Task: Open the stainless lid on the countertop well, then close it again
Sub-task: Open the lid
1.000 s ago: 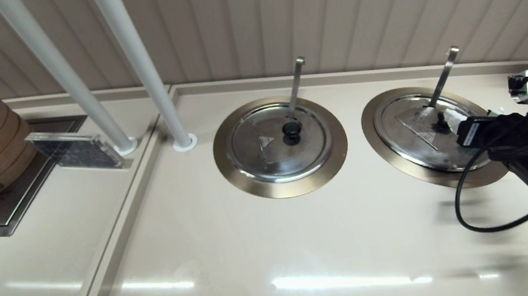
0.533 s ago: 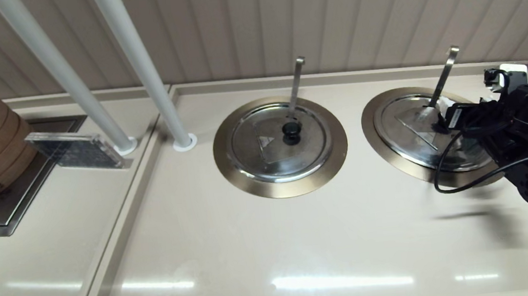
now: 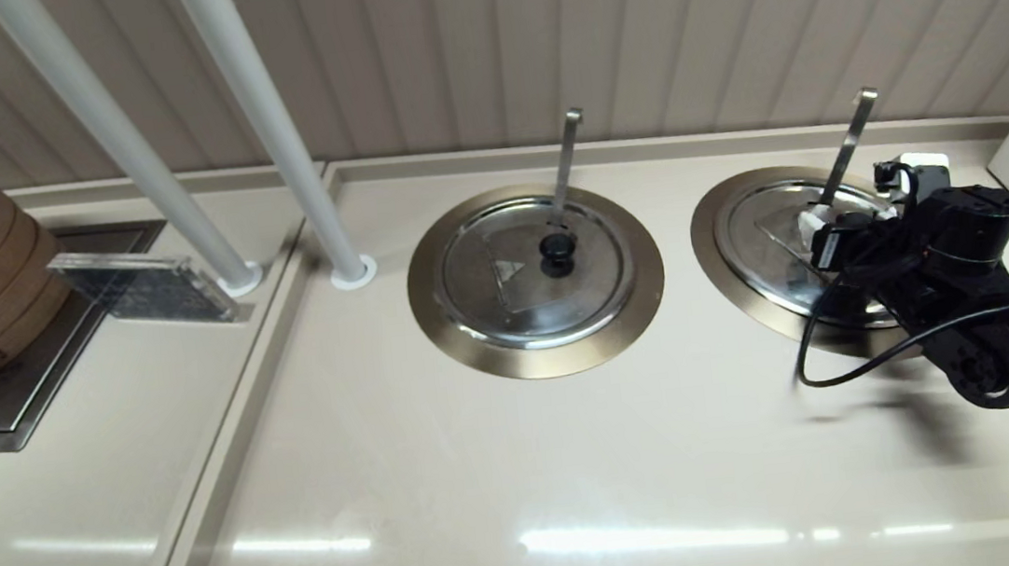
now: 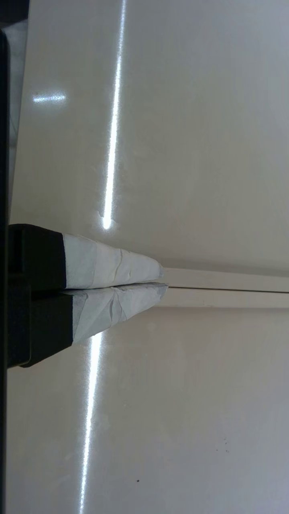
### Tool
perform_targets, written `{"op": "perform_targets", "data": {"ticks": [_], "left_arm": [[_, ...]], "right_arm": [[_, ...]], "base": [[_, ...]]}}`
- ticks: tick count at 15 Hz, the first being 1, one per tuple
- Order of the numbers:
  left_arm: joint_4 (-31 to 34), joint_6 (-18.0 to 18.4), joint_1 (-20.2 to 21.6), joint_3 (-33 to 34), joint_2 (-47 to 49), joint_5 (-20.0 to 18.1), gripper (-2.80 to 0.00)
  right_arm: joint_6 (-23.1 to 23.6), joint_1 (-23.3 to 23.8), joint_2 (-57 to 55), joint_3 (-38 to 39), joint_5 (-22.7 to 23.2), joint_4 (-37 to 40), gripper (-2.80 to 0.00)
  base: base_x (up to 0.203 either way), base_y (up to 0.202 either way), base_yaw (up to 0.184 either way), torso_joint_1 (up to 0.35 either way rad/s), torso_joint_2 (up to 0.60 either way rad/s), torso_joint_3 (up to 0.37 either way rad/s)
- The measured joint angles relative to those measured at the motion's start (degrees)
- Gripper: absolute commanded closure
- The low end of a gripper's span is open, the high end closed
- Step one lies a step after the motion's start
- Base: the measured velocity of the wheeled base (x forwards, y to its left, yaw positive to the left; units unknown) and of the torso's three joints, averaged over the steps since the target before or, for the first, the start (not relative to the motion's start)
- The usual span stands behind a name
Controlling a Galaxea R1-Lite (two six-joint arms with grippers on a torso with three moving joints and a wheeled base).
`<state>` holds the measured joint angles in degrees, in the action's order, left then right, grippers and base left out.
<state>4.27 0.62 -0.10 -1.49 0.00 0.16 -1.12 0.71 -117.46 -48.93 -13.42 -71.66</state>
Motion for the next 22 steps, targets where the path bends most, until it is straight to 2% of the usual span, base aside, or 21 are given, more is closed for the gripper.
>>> {"op": "perform_targets", "data": {"ticks": [12, 22], "left_arm": [[0.02, -0.02, 0.00, 0.00, 0.00, -0.02, 0.00], [0.02, 0.00, 0.00, 0.00, 0.00, -0.02, 0.00]], "right_arm": [[0.04, -0.12, -2.52, -1.73, 0.05, -0.12, -2.80], [0.07, -0.14, -0.08, -2.09, 0.06, 0.29, -2.80]], "base": [[0.000, 0.000, 0.000, 0.000, 0.00, 0.000], [0.000, 0.000, 0.000, 0.000, 0.00, 0.000]]}}
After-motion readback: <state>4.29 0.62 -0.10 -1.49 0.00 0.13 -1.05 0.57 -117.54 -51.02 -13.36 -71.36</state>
